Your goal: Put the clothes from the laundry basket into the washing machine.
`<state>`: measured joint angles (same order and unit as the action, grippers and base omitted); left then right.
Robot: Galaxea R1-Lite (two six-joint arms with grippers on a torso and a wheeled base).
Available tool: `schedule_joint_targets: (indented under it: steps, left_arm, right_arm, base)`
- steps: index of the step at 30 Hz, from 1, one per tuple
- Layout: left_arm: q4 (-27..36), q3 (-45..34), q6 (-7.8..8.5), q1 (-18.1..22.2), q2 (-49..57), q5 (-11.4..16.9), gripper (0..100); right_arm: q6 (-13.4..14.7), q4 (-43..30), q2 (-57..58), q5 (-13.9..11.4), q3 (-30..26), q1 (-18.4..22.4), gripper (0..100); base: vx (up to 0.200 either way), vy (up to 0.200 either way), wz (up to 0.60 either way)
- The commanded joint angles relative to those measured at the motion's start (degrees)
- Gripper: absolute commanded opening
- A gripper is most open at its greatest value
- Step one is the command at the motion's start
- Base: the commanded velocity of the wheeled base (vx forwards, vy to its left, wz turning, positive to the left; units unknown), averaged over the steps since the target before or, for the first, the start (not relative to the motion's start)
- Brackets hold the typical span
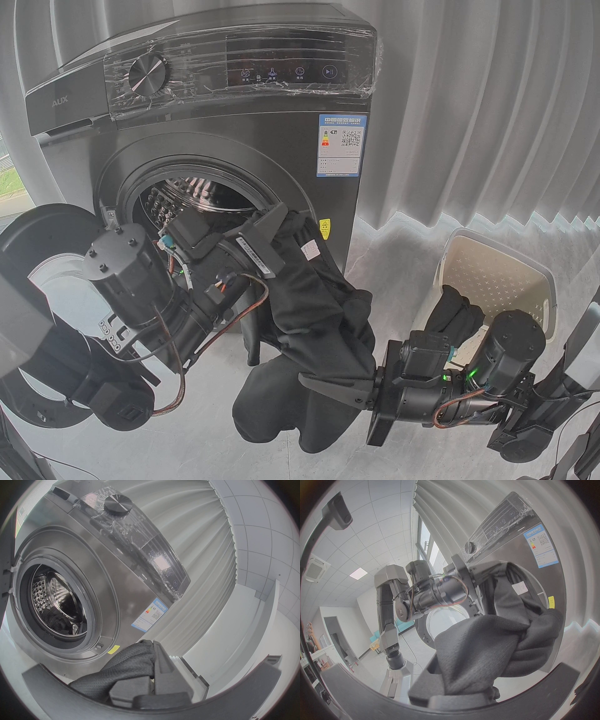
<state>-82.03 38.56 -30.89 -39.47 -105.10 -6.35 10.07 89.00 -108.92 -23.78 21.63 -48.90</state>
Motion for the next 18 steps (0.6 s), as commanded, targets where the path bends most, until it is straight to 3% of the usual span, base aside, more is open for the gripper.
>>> schedule_joint_targets:
  steps: [1, 3, 4, 10, 15, 18]
  left_arm:
    - [-0.1, -1.0, 0.22, -0.3, -0.9, 0.0, 0]
    - [-0.1, -1.8, 0.48, -0.3, -0.9, 0.2, 0]
    - [-0.1, -2.0, 0.57, -0.3, -0.9, 0.2, 100]
    - [-0.6, -4.9, 1.01, 0.1, -0.1, 1.9, 100]
    - [-1.4, -8.7, 3.38, 0.3, -0.3, 4.6, 100]
    - [-2.6, -9.0, 3.73, 0.3, -0.6, 4.9, 100]
  right_arm:
    - [0.0, 0.1, 0.8, 0.0, 0.5, 0.3, 0]
    - [0.0, 0.1, 0.9, 0.0, 0.6, 0.4, 0]
    - [0.0, 0.1, 1.0, 0.0, 0.7, 0.5, 0]
    - [0.0, 0.1, 2.0, 0.0, 1.6, 0.9, 0]
    - [0.0, 0.1, 2.5, 0.0, 2.4, 1.1, 0]
    - [0.0, 0.1, 2.5, 0.0, 2.7, 1.2, 0]
  base:
    - [0.0, 0.0, 0.0]
    - [0.0, 0.0, 0.0]
    - [0.0, 0.0, 0.0]
    - [0.0, 0.0, 0.0]
    - [0.0, 0.0, 0.0]
    - [0.0, 0.0, 0.0]
